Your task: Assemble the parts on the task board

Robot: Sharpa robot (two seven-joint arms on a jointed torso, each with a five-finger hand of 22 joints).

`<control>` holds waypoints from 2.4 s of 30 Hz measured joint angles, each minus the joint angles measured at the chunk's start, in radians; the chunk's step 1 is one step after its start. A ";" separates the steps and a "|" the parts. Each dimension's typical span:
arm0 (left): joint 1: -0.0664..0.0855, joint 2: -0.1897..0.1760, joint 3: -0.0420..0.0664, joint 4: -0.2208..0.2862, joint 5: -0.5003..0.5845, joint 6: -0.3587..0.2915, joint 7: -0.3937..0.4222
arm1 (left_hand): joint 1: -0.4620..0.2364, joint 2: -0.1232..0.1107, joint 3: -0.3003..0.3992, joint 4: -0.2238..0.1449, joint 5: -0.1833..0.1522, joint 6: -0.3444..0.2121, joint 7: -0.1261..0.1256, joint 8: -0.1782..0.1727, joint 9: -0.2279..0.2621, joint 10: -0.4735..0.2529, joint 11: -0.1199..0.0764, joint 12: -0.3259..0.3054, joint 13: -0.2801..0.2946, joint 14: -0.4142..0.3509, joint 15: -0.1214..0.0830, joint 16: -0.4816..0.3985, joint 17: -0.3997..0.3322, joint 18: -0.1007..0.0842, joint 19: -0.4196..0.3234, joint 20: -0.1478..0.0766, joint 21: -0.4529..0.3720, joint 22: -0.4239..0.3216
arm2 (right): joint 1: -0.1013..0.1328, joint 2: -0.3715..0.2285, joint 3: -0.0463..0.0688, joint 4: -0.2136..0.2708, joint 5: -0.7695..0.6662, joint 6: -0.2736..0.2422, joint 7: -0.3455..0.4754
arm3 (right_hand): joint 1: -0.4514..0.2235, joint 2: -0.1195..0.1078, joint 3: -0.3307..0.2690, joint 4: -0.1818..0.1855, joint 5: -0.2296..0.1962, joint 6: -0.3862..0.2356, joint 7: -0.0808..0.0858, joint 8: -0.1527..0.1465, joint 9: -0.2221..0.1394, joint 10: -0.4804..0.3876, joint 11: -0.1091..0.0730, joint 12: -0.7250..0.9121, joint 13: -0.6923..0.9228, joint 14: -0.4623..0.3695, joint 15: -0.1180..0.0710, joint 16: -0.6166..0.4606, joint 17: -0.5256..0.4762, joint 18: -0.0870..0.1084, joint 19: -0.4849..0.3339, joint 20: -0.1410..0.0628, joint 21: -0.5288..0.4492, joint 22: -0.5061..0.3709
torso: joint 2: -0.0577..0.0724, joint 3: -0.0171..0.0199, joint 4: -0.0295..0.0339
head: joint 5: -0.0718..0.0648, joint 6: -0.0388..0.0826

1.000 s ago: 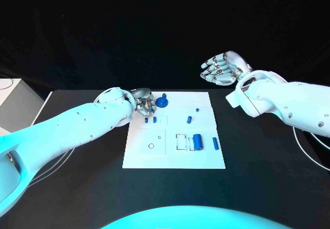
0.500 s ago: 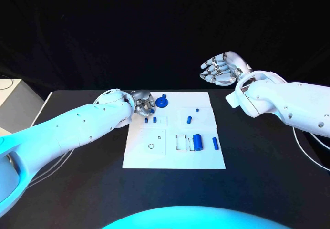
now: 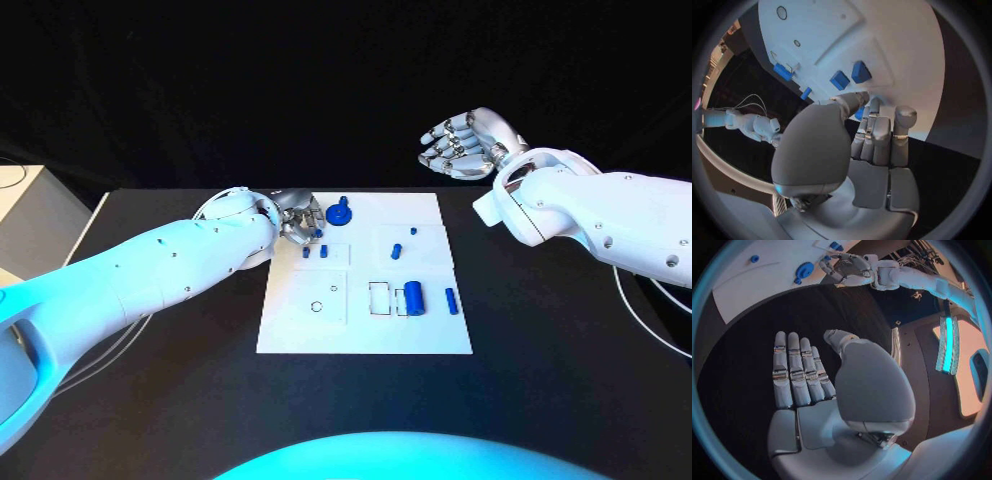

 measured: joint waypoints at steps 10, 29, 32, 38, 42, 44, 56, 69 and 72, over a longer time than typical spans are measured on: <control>-0.001 -0.009 0.000 0.003 0.000 -0.010 -0.001 | 0.000 0.000 -0.003 -0.003 0.000 -0.017 -0.010 -0.010 -0.008 0.000 0.000 -0.004 0.003 -0.007 0.001 0.000 -0.010 0.000 -0.005 0.005 -0.002 -0.004 | 0.000 -0.001 0.000 -0.003 -0.007 0.015 -0.004 | 0.011 0.003 0.010 -0.025 -0.007 0.000 0.000 0.000 0.000 -0.008 0.000 -0.004 0.000 0.011 -0.007 0.002 0.000 0.000 0.008 -0.007 0.005 -0.006 | 0.000 -0.0001 0.0004 | -0.001 0.001; -0.009 -0.188 0.101 0.122 0.359 -0.076 0.072 | -0.028 0.014 -0.018 0.002 0.000 0.052 0.057 0.043 -0.022 -0.033 0.014 0.017 0.032 -0.279 0.011 -0.296 -0.444 0.032 -0.235 0.013 -0.230 -0.246 | -0.026 0.007 -0.003 -0.054 -0.348 0.177 -0.077 | 0.039 0.007 0.067 -0.138 -0.101 0.118 -0.071 -0.012 -0.001 0.157 -0.086 -0.104 0.005 0.343 -0.129 0.726 0.487 -0.018 0.368 -0.167 0.527 0.361 | -0.001 0.0007 0.0035 | -0.017 0.020; -0.027 -0.229 0.114 0.169 0.503 -0.088 0.112 | -0.036 0.021 -0.041 0.015 0.000 0.053 0.056 0.052 -0.025 -0.017 0.011 0.036 0.041 -0.279 0.011 -0.316 -0.454 0.032 -0.235 0.013 -0.263 -0.268 | -0.035 0.014 -0.005 -0.062 -0.443 0.201 -0.099 | 0.030 -0.002 0.077 -0.133 -0.109 0.118 -0.071 -0.012 0.005 0.157 -0.086 -0.118 0.005 0.343 -0.129 0.843 0.567 -0.027 0.370 -0.166 0.641 0.483 | -0.001 -0.0006 0.0030 | -0.027 0.022; -0.076 -0.302 0.141 0.281 0.783 -0.093 0.190 | -0.039 0.024 -0.071 0.029 0.000 0.071 0.052 0.066 -0.025 0.002 0.005 0.062 0.056 -0.293 0.011 -0.342 -0.465 0.032 -0.234 0.013 -0.310 -0.299 | -0.062 0.031 -0.011 -0.075 -0.608 0.239 -0.144 | 0.016 -0.016 0.086 -0.127 -0.121 0.118 -0.071 -0.012 0.014 0.121 -0.081 -0.120 0.004 0.343 -0.129 0.983 0.658 -0.039 0.374 -0.163 0.784 0.639 | -0.001 -0.0017 0.0031 | -0.048 0.024; -0.113 -0.337 0.168 0.341 0.923 -0.091 0.230 | -0.039 0.024 -0.073 0.032 0.000 0.071 0.052 0.066 -0.026 0.002 0.005 0.066 0.058 -0.293 0.011 -0.346 -0.467 0.031 -0.234 0.013 -0.314 -0.303 | -0.078 0.041 -0.014 -0.078 -0.685 0.255 -0.167 | 0.010 -0.021 0.086 -0.127 -0.121 0.117 -0.071 -0.015 0.017 0.094 -0.077 -0.120 0.003 0.343 -0.129 1.026 0.683 -0.055 0.374 -0.163 0.826 0.684 | -0.001 -0.0028 0.0043 | -0.056 0.025; -0.136 -0.352 0.188 0.370 0.979 -0.089 0.248 | -0.039 0.024 -0.073 0.032 0.000 0.071 0.052 0.066 -0.026 0.002 0.005 0.066 0.058 -0.293 0.011 -0.346 -0.467 0.031 -0.234 0.013 -0.314 -0.304 | -0.086 0.047 -0.014 -0.079 -0.714 0.261 -0.178 | 0.006 -0.026 0.085 -0.126 -0.121 0.117 -0.071 -0.016 0.017 0.089 -0.075 -0.120 0.003 0.343 -0.129 1.037 0.689 -0.055 0.374 -0.163 0.834 0.694 | -0.001 -0.0023 0.0046 | -0.057 0.027; -0.190 -0.384 0.239 0.444 1.123 -0.080 0.311 | -0.039 0.024 -0.076 0.029 0.000 0.071 0.052 0.066 -0.026 0.002 0.005 0.066 0.058 -0.293 0.011 -0.350 -0.468 0.031 -0.234 0.013 -0.318 -0.308 | -0.110 0.094 -0.016 -0.114 -0.797 0.269 -0.228 | 0.001 -0.022 0.081 -0.122 -0.110 0.109 -0.066 -0.020 0.020 0.064 -0.067 -0.120 0.001 0.343 -0.121 1.085 0.715 -0.054 0.378 -0.159 0.871 0.738 | -0.002 -0.0024 0.0033 | -0.062 0.039; -0.195 -0.392 0.244 0.470 1.158 -0.081 0.338 | -0.039 0.024 -0.079 0.032 0.000 0.071 0.052 0.066 -0.027 0.002 0.005 0.066 0.058 -0.293 0.011 -0.350 -0.469 0.031 -0.234 0.013 -0.322 -0.310 | -0.126 0.139 -0.017 -0.163 -0.828 0.267 -0.265 | -0.004 -0.017 0.081 -0.122 -0.104 0.109 -0.066 -0.019 0.021 0.060 -0.064 -0.120 0.002 0.343 -0.121 1.100 0.724 -0.055 0.379 -0.158 0.891 0.757 | 0.001 -0.0011 0.0027 | -0.061 0.043; -0.195 -0.393 0.244 0.473 1.161 -0.081 0.340 | -0.039 0.024 -0.079 0.032 0.000 0.071 0.052 0.066 -0.027 0.002 0.005 0.066 0.058 -0.293 0.011 -0.350 -0.469 0.031 -0.234 0.013 -0.322 -0.310 | -0.133 0.150 -0.018 -0.175 -0.829 0.268 -0.267 | -0.004 -0.017 0.081 -0.122 -0.104 0.109 -0.066 -0.020 0.023 0.060 -0.064 -0.120 0.002 0.343 -0.121 1.108 0.726 -0.054 0.381 -0.155 0.897 0.764 | 0.001 -0.0002 0.0030 | -0.060 0.041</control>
